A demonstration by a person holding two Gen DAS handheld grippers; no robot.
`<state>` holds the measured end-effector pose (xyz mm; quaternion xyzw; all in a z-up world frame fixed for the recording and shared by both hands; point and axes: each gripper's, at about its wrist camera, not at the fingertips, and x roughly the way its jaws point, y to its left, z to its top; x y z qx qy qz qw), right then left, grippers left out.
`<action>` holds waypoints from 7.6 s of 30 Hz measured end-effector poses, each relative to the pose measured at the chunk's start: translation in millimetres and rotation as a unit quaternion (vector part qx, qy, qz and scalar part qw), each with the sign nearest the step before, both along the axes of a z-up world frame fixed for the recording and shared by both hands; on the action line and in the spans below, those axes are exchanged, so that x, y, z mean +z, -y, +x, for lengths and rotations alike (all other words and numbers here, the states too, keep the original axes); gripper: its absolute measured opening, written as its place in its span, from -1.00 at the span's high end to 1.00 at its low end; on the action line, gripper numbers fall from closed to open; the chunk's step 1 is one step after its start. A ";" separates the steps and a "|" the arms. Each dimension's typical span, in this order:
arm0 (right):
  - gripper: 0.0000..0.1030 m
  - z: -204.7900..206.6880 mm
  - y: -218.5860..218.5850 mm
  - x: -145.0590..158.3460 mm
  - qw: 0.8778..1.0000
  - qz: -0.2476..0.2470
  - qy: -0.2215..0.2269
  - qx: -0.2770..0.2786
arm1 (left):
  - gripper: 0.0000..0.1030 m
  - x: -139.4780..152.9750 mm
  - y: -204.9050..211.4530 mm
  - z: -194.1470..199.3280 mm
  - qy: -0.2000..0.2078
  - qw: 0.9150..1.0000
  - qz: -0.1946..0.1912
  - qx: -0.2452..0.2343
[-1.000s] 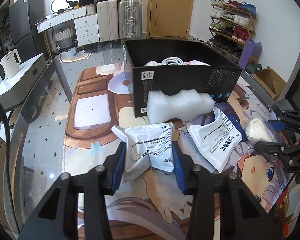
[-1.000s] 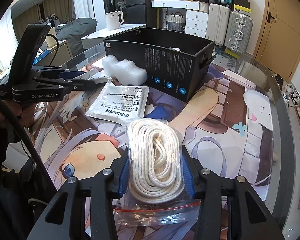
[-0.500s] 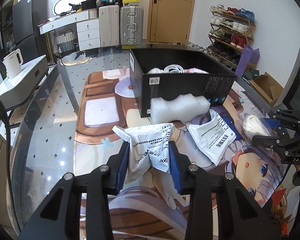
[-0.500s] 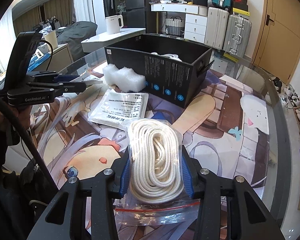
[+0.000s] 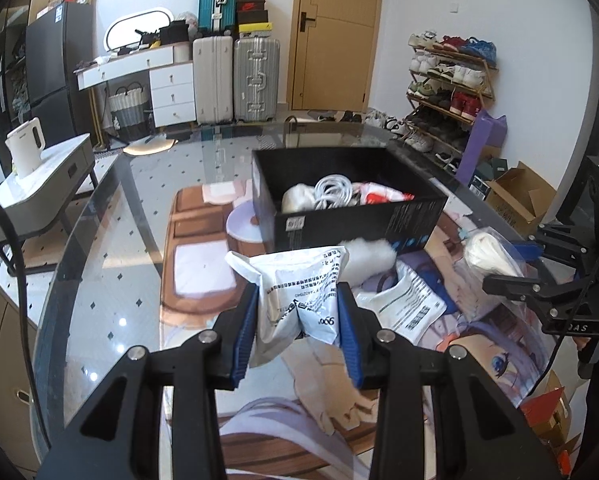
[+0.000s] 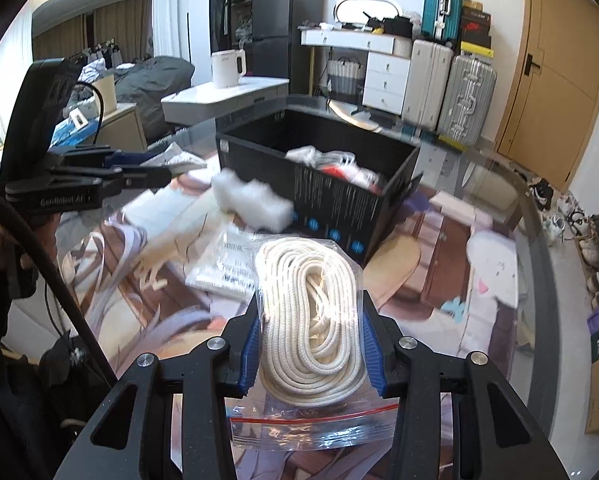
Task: Organize soft objects
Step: 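Carry the sachet and rope bag with both tools over the black box, then lower both items into the box and open both tools, then withdraw both tools from the box, then reach the right tool to the second white medicine sachet and close on it, then lift the second sachet with the right tool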
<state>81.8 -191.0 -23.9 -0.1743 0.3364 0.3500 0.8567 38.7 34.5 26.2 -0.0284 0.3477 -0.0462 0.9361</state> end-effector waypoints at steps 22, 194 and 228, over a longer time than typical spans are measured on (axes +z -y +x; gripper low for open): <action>0.16 43.7 -14.4 53.6 0.996 0.045 0.033 -0.063 | 0.30 46.2 14.7 41.9 0.060 0.997 0.003 -0.039; -0.31 29.5 -94.5 -51.4 0.995 -0.026 -0.073 -0.063 | -1.00 -40.7 -17.5 11.2 -0.003 0.999 -0.011 0.044; -0.69 34.0 -104.5 -50.0 0.994 -0.029 -0.086 -0.064 | -1.00 -38.1 -24.3 9.5 0.001 0.998 -0.043 0.048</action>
